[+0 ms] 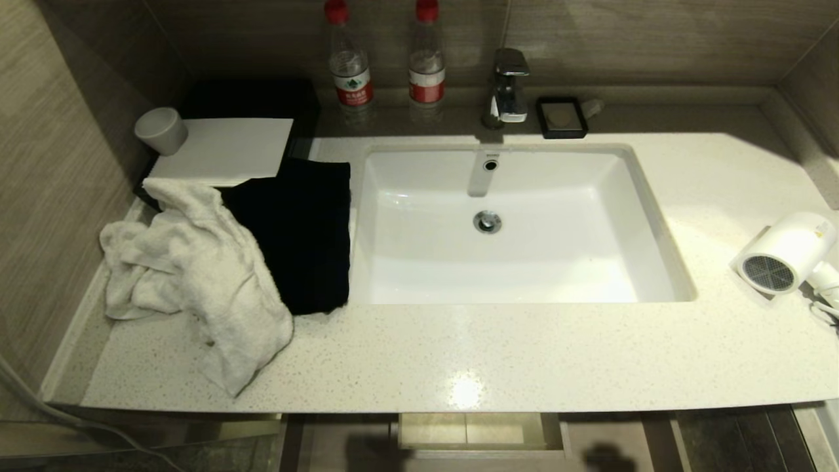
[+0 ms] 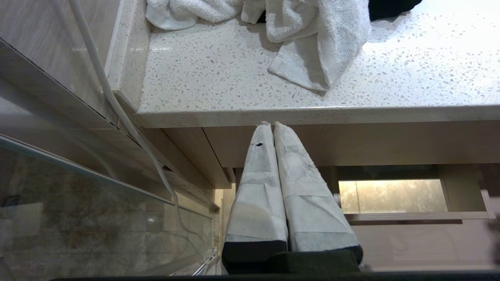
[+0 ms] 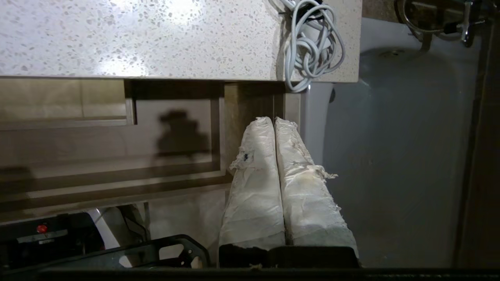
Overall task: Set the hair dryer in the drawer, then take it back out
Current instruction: Pick up the hairdryer
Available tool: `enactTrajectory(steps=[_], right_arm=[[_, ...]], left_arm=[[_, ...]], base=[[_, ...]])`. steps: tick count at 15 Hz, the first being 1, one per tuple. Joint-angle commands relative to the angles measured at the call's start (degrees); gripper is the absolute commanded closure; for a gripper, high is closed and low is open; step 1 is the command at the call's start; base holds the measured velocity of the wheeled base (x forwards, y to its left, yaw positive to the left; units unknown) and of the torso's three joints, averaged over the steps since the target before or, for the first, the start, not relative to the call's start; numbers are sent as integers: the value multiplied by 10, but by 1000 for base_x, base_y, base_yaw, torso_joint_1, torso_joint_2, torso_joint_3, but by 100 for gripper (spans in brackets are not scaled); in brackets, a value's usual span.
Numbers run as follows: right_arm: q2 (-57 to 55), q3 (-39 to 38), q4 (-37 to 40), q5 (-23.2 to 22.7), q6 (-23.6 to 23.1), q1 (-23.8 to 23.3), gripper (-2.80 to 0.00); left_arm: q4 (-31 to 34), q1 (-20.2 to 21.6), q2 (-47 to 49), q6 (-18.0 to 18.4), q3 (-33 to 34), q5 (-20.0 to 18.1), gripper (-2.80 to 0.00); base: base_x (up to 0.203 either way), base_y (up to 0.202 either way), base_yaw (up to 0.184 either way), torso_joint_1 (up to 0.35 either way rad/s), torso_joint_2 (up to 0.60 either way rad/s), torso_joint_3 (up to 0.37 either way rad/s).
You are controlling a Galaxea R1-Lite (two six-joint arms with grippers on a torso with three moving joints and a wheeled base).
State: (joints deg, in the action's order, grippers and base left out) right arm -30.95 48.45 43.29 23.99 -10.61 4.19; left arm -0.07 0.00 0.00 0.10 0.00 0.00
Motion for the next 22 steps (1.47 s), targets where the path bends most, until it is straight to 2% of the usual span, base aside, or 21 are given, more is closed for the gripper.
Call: enactTrajectory(steps=[1,3,5,9,12,15,16,17,18,20,22], right_arm=[[-99,-16,-46,30,4,13,0],[-128,-45,-93,53,19,5,0],[-171,-56,-95,50,36,-17,0],[-206,-60,-121,4,37,-59,0],[-265,-63,-205,-18,14,-135,0],[-300,-62,-285,-35,-66,-186,0],[-311,-62,-305,-57,-126,-210,0],[-329,-62,-328,-87,-163,-238,0],[-338,-62,-344,-105,-181,-249,0],[-361,-59,-356,-108,-206,-273,0],[-392,-55,-388,-124,-263,-316,0]], left_arm=[[0,0,-1,0,0,0,0],[0,0,-1,0,0,0,0],[0,0,0,0,0,0,0],[0,0,-1,0,0,0,0],[0,0,0,0,0,0,0],[0,0,-1,0,0,0,0],[0,0,-1,0,0,0,0],[0,0,-1,0,0,0,0],[0,0,-1,0,0,0,0],[0,0,-1,0,0,0,0],[0,0,-1,0,0,0,0]], base=[[0,0,0,-29,48,24],[0,0,0,-29,40,20],[0,0,0,-20,38,20],[0,0,0,-2,6,4],[0,0,0,0,0,0],[0,0,0,0,0,0],[0,0,0,0,0,0],[0,0,0,0,0,0],[0,0,0,0,0,0],[0,0,0,0,0,0],[0,0,0,0,0,0]])
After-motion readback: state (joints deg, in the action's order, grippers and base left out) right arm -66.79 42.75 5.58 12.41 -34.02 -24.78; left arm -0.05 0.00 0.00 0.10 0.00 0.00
